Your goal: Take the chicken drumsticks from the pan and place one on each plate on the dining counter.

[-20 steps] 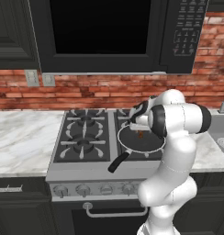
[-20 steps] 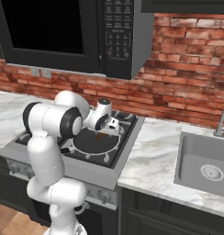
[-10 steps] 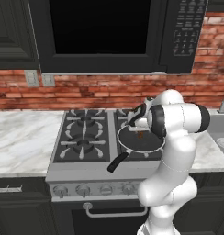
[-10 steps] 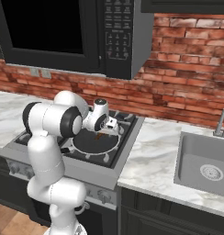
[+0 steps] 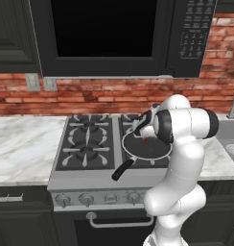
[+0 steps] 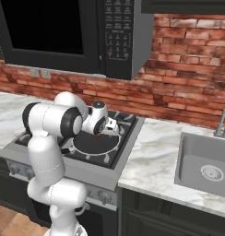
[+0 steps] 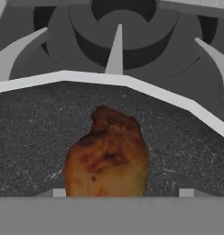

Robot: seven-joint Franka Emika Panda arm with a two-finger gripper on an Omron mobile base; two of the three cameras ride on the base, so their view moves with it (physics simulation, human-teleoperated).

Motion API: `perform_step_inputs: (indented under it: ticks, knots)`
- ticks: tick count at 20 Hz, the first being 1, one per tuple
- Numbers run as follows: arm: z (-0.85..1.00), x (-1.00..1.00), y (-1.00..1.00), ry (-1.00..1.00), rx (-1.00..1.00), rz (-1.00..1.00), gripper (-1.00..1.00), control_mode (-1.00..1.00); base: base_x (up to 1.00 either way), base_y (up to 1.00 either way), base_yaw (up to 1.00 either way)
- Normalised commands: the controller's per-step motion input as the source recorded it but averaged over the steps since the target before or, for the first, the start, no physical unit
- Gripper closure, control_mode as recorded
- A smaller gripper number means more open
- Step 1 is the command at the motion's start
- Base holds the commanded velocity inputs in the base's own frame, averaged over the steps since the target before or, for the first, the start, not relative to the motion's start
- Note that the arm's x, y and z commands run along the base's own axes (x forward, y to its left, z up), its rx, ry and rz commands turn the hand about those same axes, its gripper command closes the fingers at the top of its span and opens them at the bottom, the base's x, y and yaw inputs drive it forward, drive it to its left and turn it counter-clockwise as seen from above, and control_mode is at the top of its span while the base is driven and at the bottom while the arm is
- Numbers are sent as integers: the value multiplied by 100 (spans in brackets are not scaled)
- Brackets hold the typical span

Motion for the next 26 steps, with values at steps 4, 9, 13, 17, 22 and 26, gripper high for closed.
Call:
perform_step_inputs:
  ticks: [4,9,13,17,22,26]
  knots:
    - [-17,11,18,-16,2,13,100,-100,0,0,0]
    - [0,13,34,-4,3,15,100,-100,0,0,0]
    - [0,13,50,4,0,13,100,-100,0,0,0]
    - [32,0,16,1,0,4,100,-100,0,0,0]
    - [70,-24,-2,0,0,4,100,-100,0,0,0]
    - [71,-74,-31,0,0,1,100,-100,0,0,0]
